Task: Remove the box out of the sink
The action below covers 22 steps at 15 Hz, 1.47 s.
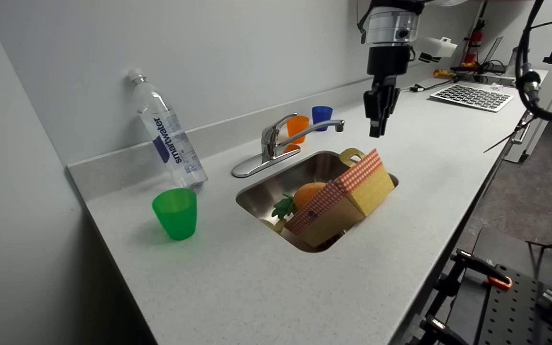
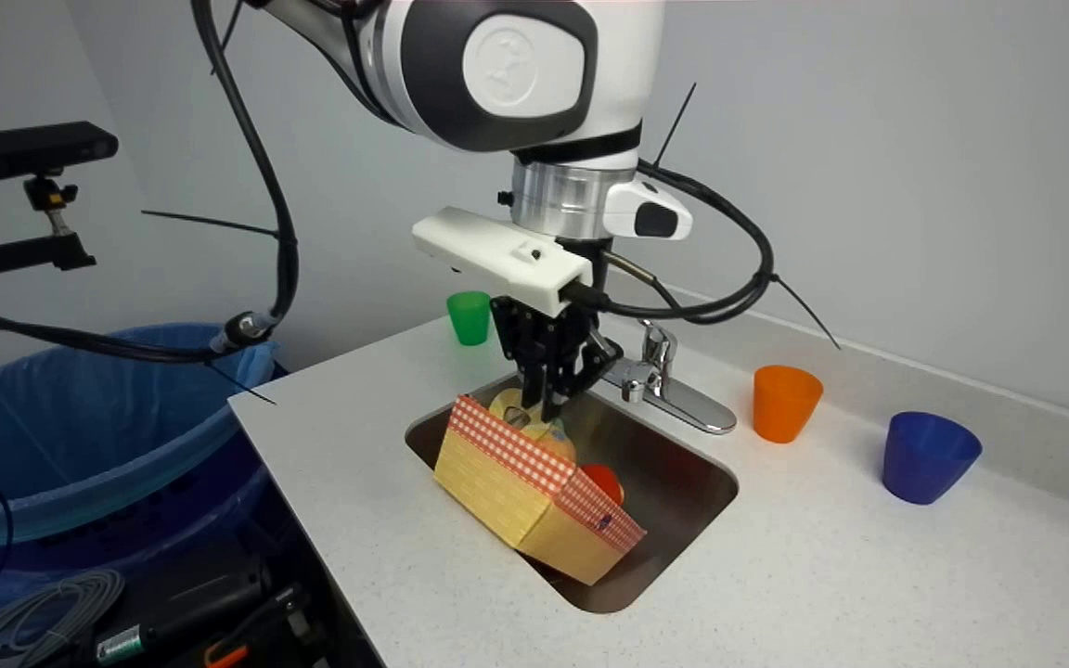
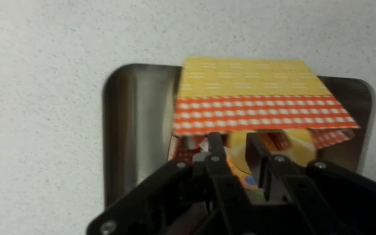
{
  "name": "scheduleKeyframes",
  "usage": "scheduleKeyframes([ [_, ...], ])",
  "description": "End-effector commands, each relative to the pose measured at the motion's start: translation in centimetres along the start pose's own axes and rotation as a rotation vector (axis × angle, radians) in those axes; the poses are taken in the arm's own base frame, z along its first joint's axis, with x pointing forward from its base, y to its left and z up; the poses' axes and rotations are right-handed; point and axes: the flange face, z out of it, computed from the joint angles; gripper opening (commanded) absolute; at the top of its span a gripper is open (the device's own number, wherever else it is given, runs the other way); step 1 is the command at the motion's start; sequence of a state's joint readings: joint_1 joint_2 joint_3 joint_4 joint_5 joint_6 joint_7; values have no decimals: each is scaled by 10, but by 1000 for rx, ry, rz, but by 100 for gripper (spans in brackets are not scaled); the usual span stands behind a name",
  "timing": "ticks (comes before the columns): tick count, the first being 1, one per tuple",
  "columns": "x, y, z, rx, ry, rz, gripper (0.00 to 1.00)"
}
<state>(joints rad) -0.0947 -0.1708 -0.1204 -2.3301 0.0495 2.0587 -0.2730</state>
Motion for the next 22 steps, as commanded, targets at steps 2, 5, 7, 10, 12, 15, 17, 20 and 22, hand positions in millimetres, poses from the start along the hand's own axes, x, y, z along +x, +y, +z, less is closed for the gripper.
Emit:
scheduleKeyframes([
  [2, -24, 42, 4, -31, -85, 58, 7],
  [5, -30, 53, 5, -33, -94, 82, 7],
  [7, -28, 51, 4, -43, -42, 105, 7],
  [10, -19, 42, 5, -39, 19, 137, 7],
  [12, -12, 34, 8, -40, 81, 168, 50],
  [15, 0, 19, 17, -46, 124, 237, 51],
  [17, 4, 14, 18, -44, 135, 275, 66],
  [20, 13, 4, 20, -45, 167, 355, 88],
  [22, 21, -1, 22, -49, 188, 436, 100],
])
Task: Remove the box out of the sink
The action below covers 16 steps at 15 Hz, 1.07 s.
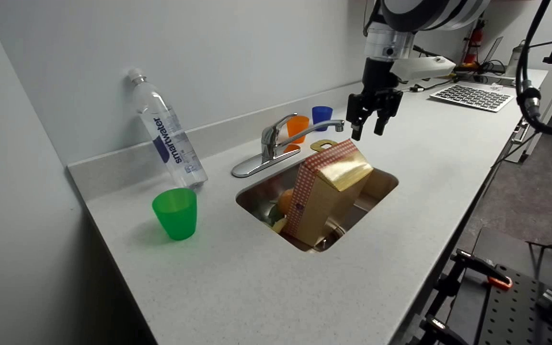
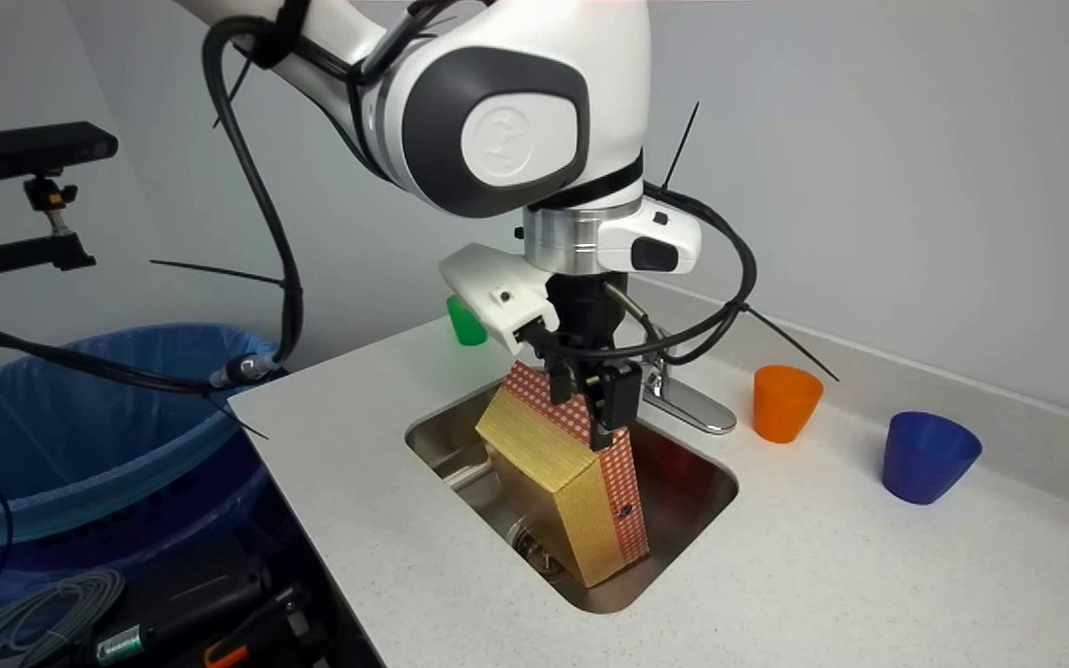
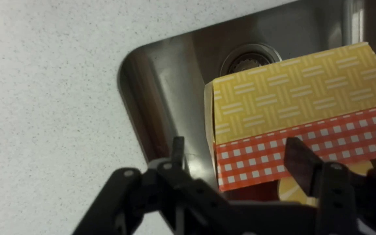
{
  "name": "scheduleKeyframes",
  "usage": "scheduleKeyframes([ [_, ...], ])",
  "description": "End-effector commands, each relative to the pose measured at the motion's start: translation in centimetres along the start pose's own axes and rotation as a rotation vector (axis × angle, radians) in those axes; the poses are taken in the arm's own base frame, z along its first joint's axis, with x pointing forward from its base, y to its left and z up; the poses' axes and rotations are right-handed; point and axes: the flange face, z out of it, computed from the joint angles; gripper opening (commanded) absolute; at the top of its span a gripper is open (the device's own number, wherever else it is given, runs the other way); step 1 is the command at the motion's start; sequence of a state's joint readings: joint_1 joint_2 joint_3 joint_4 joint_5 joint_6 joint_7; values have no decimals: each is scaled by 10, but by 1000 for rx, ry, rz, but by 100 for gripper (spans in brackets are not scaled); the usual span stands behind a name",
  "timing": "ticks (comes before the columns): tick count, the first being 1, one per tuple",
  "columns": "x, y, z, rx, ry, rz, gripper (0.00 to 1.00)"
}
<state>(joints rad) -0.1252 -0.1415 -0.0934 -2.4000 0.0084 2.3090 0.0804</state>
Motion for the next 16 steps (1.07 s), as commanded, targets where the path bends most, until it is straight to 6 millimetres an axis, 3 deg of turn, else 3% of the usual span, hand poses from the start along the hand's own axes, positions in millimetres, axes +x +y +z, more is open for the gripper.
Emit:
scheduleKeyframes([
  [1, 9, -16, 2, 6, 45, 138, 100],
  [8, 15, -41, 21, -20, 78, 318, 100],
  [16, 20, -53, 36, -27, 152, 372, 100],
])
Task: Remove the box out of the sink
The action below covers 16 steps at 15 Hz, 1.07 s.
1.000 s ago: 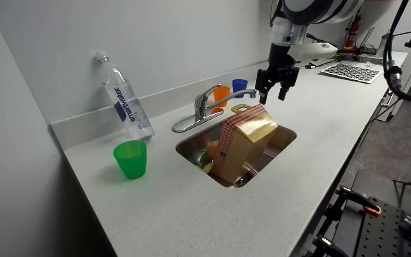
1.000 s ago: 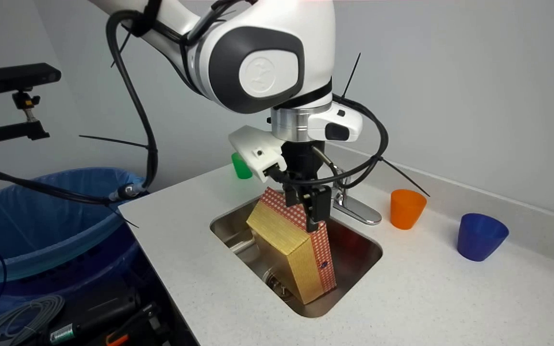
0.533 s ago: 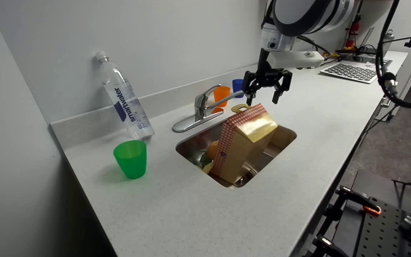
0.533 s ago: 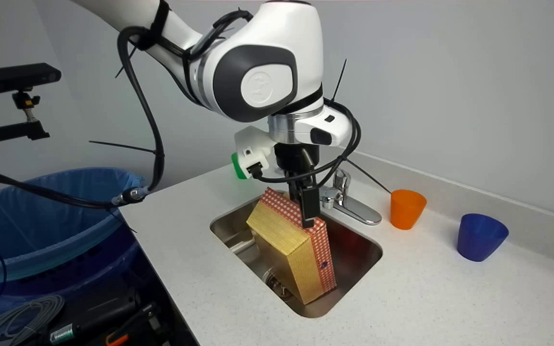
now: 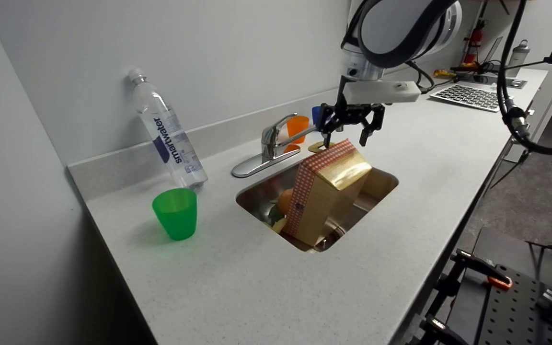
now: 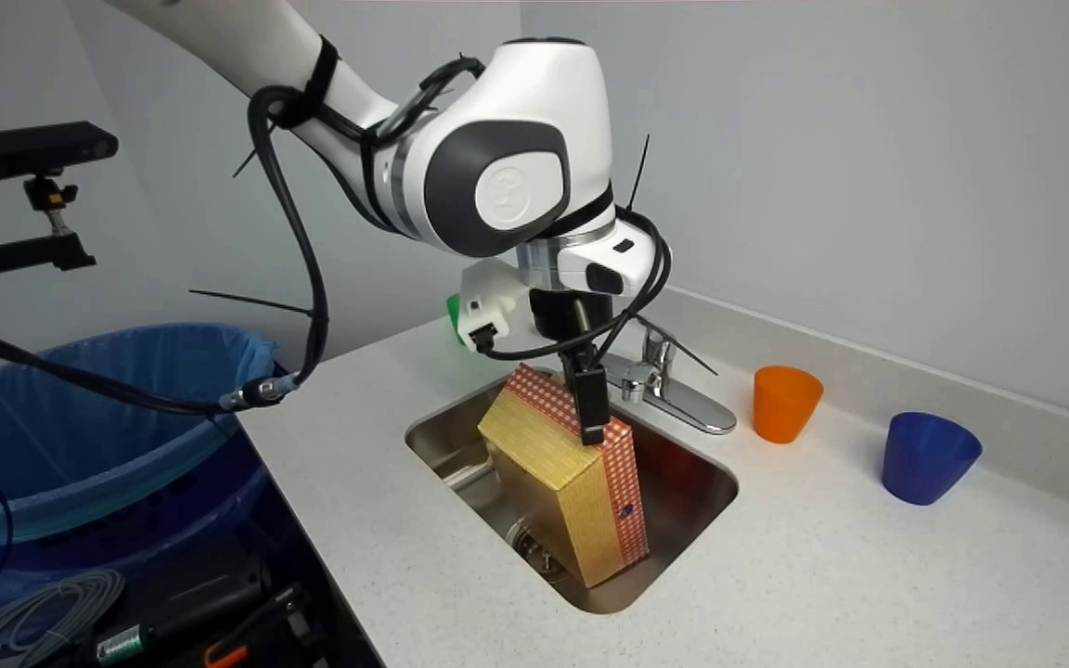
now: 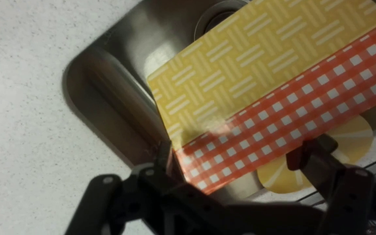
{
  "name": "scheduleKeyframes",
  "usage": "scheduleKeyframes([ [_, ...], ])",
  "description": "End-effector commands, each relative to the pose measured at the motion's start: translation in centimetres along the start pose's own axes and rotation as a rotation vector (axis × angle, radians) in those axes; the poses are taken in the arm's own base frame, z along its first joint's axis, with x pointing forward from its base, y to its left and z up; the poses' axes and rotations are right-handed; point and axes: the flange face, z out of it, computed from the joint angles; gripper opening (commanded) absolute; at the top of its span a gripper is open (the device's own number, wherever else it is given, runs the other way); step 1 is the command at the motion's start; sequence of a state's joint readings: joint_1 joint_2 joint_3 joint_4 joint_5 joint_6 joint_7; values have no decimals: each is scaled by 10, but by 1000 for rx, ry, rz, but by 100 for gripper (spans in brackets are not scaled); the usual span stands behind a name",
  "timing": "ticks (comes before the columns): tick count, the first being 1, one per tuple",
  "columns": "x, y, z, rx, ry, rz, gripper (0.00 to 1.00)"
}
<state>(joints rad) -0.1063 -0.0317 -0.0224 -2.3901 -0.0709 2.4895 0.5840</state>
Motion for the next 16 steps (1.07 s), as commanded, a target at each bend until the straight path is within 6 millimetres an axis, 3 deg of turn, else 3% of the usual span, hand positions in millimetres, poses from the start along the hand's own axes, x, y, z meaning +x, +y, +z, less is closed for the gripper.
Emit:
scheduleKeyframes([
  [1, 1, -8, 5, 11, 59, 32, 100],
  [9, -15, -16, 22, -36, -69, 65, 98],
  [10, -17, -17, 19, -26, -87, 48, 73],
  [12, -22, -19, 12, 16, -106, -72, 71],
  [16, -29, -20, 2, 80, -176, -269, 40],
])
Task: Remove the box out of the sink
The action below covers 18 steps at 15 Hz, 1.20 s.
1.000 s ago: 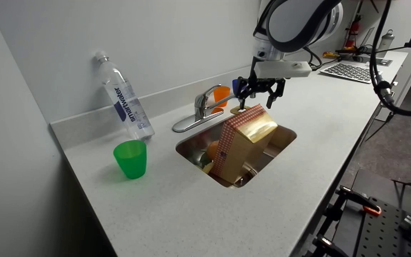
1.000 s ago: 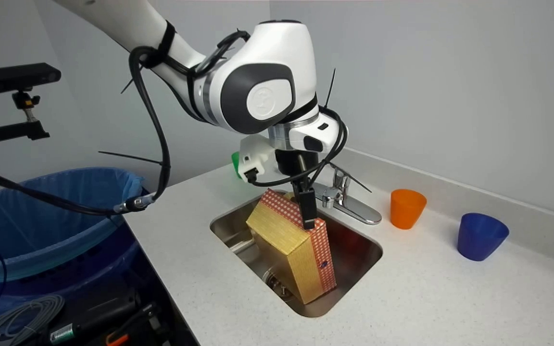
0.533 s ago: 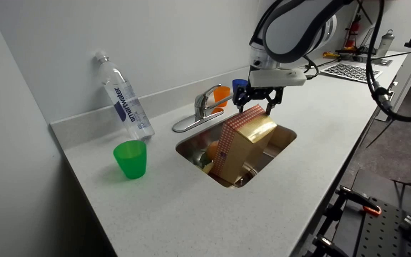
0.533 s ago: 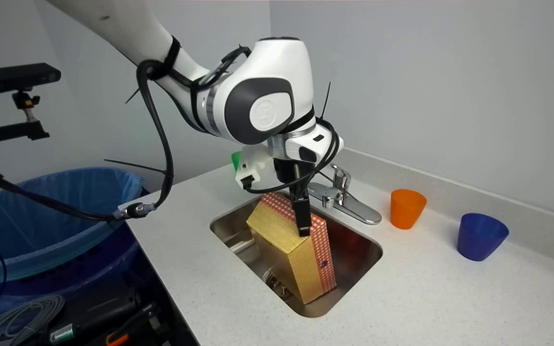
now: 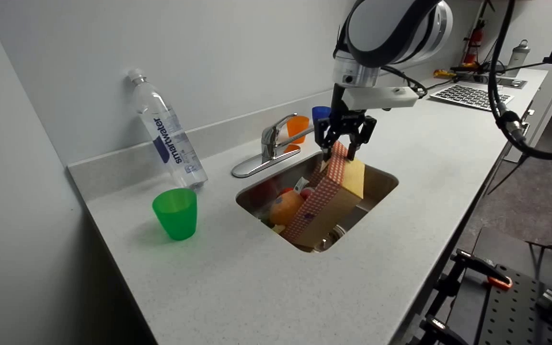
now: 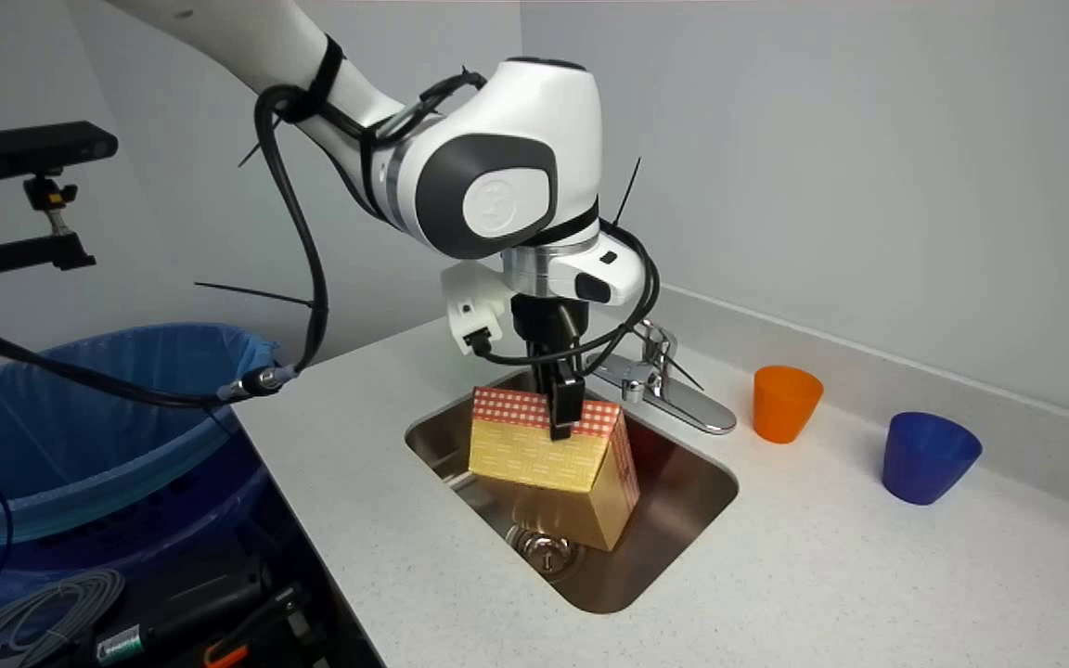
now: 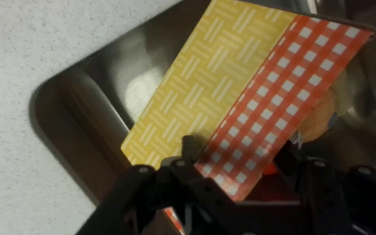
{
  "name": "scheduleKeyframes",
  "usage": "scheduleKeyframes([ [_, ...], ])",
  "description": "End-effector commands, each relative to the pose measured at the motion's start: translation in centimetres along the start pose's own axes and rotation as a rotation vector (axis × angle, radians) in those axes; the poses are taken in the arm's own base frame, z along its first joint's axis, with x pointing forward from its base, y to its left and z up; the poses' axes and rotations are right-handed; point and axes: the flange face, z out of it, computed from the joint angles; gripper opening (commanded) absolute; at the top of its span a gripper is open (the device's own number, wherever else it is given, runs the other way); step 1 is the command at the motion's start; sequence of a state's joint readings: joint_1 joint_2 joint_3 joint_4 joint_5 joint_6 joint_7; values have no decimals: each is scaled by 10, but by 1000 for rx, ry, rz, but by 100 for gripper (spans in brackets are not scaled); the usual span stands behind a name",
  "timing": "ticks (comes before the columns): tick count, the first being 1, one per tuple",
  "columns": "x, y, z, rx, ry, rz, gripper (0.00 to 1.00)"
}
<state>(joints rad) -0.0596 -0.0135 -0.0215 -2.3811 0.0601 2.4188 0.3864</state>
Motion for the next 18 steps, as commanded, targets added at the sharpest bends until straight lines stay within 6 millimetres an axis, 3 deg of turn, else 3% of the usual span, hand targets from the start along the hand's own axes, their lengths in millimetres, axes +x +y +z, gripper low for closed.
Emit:
scheduleKeyframes([
  [1, -14, -3, -7, 40, -90, -174, 34],
  [4, -21, 3, -10, 15, -159, -317, 13],
  [8, -22, 15, -17, -61, -227, -483, 3],
  [10, -16, 22, -22, -109, -231, -534, 6],
  [13, -6, 38, -28, -175, -224, -572, 0],
  [18, 12, 75, -37, -226, -209, -536, 3],
])
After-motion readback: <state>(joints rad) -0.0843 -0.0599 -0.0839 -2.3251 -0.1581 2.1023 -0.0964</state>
